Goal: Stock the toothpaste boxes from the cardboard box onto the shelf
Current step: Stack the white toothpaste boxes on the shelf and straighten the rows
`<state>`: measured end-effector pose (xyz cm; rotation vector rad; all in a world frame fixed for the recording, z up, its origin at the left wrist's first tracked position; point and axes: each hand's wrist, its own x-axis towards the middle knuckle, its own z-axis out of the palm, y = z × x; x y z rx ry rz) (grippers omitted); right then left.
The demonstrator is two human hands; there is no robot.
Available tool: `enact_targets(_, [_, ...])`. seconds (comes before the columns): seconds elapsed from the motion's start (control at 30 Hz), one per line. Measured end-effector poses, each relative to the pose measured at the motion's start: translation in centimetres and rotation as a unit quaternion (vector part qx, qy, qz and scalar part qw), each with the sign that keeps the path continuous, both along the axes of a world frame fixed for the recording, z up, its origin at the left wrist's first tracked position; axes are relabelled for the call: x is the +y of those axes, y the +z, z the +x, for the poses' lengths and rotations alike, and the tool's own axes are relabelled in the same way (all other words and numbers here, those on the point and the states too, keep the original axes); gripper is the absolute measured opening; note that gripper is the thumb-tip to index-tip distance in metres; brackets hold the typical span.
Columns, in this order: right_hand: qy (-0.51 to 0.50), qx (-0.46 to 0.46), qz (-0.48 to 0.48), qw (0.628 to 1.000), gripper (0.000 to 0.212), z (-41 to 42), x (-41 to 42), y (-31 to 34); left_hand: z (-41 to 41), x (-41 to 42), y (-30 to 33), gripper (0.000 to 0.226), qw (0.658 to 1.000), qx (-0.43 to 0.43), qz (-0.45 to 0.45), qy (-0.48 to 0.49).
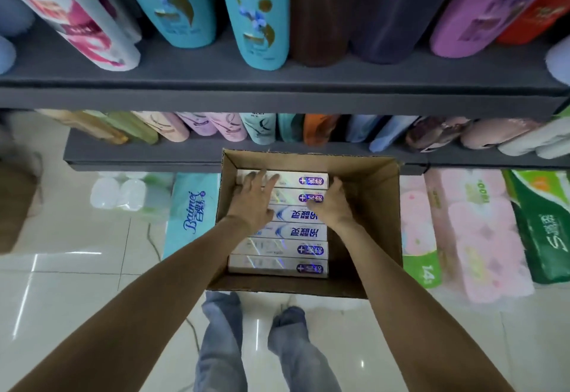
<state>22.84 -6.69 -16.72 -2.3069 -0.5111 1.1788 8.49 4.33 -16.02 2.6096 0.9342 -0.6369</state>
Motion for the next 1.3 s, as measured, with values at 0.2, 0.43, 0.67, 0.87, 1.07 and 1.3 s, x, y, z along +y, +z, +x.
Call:
enact_targets(0.2, [-0.015,-0.024,0.024,0.999,0.064,-0.7,0.0,0.5,0.0,-0.2,-0.6,0.082,0.996,-0.001,0.084,-0.027])
enact_targets(0.43, [0.048,-0.172,0.087,0.980,0.066,-1.8,-1.1,3.6,0.3,-0.1,-0.8,0.086,0.991,-0.097,0.097,0.006])
enact_targets(0.67, [0.058,-0.185,0.079,0.978,0.076,-2.2,-2.3,3.0,1.3,-0.6,-1.2,0.077,0.982,-0.144,0.110,0.060])
enact_targets(0.87, [0.119,-0.251,0.070,0.958,0.077,-1.6,-2.6,3.3,0.6,-0.6,-1.2,0.077,0.971,-0.198,0.132,0.027])
enact_targets(1.07, [-0.160,0.000,0.235,0.959,0.087,-1.7,-5.5,8.6,0.2,-2.2,4.3,0.079,0.964,-0.255,0.067,0.044])
enact_targets(1.3, [-0.255,0.200,0.240,0.915,0.070,-6.9,-6.1,10.4,-1.1,-8.0,8.0,0.062,0.939,-0.190,-0.178,0.225])
